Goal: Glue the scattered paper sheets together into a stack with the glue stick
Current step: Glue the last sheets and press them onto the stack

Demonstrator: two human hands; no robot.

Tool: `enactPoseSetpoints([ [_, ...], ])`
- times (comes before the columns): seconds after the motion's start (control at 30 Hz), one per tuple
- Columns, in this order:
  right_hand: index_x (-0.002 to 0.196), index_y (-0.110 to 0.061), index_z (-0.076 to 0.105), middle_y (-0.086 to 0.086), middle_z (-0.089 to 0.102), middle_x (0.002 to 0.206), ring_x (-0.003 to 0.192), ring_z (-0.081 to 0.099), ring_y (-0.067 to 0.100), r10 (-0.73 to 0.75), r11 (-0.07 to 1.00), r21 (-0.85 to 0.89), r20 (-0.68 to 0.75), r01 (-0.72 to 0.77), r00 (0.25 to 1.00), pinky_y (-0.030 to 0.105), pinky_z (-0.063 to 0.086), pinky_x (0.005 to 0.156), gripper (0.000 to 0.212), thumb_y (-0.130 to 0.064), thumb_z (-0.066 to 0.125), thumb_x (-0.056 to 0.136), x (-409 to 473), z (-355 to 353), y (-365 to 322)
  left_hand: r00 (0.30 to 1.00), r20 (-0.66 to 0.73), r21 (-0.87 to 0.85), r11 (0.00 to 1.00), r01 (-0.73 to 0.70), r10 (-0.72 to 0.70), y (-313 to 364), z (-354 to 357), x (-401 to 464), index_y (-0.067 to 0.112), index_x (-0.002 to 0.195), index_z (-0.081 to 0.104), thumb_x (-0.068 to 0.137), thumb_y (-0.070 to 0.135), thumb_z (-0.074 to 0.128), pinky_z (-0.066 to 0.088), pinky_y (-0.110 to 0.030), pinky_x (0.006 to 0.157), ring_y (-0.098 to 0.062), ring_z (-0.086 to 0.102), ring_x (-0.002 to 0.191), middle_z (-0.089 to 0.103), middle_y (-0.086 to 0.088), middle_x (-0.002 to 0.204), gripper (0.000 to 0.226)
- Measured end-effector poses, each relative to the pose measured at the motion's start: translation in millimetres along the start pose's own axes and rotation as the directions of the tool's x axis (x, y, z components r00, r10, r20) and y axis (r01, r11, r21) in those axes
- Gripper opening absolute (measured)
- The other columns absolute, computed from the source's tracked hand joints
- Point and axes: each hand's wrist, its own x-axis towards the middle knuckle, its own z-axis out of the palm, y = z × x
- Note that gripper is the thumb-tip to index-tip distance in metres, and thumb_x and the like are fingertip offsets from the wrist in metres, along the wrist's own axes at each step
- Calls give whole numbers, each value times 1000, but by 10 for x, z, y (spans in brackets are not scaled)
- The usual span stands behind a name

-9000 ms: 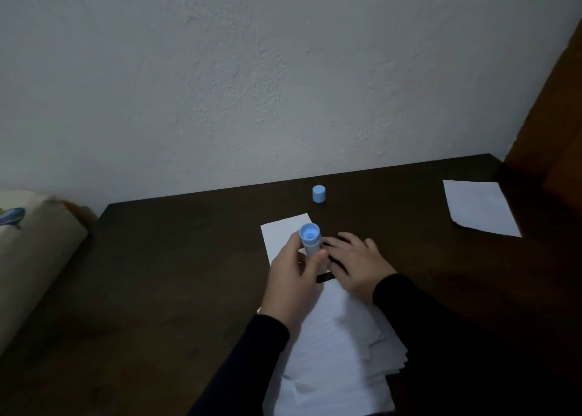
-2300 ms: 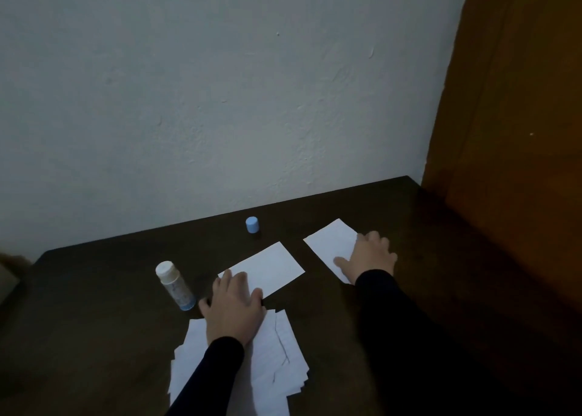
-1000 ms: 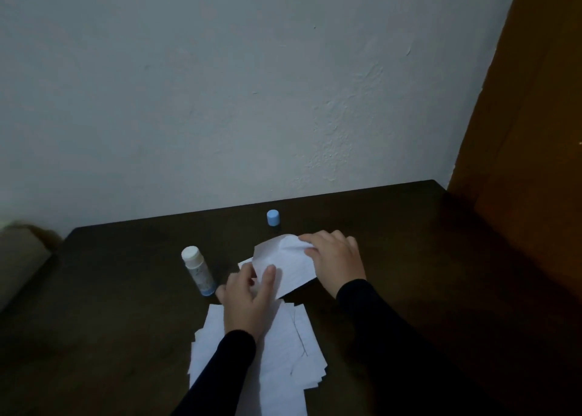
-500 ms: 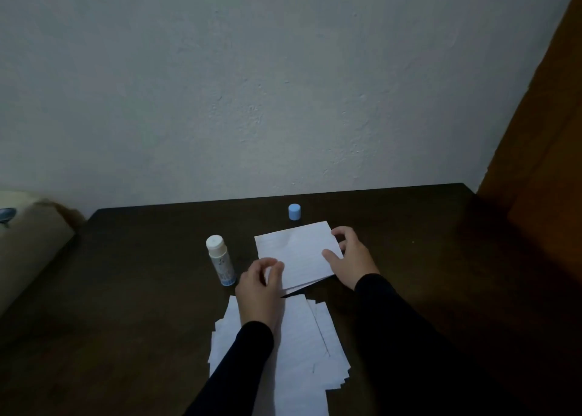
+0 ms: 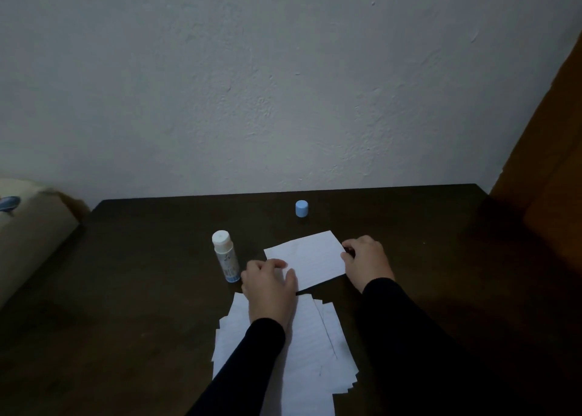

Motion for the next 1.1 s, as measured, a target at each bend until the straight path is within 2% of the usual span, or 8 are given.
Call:
enactPoseSetpoints([
  [0.13,133,-31,52,-7,46,133,123,40,12,-233,964,-140,-39,225,972,31,34,104,34,-32,47,98,-19,-5,-84,993,116,-124,992,17,-3,27,-97,45,33,110,60,84,34,70,45,-39,103,-13,51,113,49,4,123,28],
  [0.23,134,-34,50,-13,42,142,134,31,10,-408,893,-183,64,412,911,37,24,110,35,-34,42,100,-34,63,-224,996,76,-162,986,-26,39,96,-151,47,28,129,49,85,22,70,39,-32,107,-13,46,123,39,5,135,49],
  [0.33,136,-31,50,-17,34,150,143,18,9,-465,862,-139,167,488,869,45,11,115,37,-29,37,102,-42,155,-299,991,76,-125,987,-97,107,172,-134,-28,24,139,38,88,13,64,29,-27,109,-15,35,133,30,3,143,58],
  [0.47,139,-30,47,-18,28,154,146,12,10,-456,863,-119,235,491,858,45,9,116,39,-26,33,103,-27,226,-254,980,122,50,985,-163,156,208,-80,-76,21,144,34,92,11,58,23,-28,113,-17,24,139,25,2,151,58],
  [0.6,146,-33,36,-17,20,157,147,5,11,-447,861,-116,290,495,846,50,6,116,42,-27,30,104,3,194,-232,922,274,350,864,-360,274,213,-31,24,20,149,26,101,24,37,16,-47,115,-20,12,146,15,0,160,49],
  [0.77,152,-41,4,-15,-4,161,148,-9,15,-342,826,-270,457,495,821,58,-2,114,48,-39,15,105,72,292,-213,838,518,463,769,-441,169,102,25,242,19,154,3,104,37,16,4,-54,116,-19,-3,148,-3,2,162,55],
  [0.9,151,-41,-2,-16,-11,160,147,-12,13,-252,853,-311,457,419,853,58,-4,114,50,-43,13,104,134,349,-227,829,547,504,745,-437,116,69,7,314,17,154,-1,104,37,17,1,-55,116,-16,-6,148,-9,1,161,57],
  [1.1,152,-35,-6,-11,-15,160,147,-15,17,-156,890,-346,383,299,910,56,-4,115,53,-46,11,103,67,407,-225,894,447,576,760,-301,15,29,40,228,10,152,-6,103,43,14,4,-52,116,-22,-9,148,-13,-6,161,63],
])
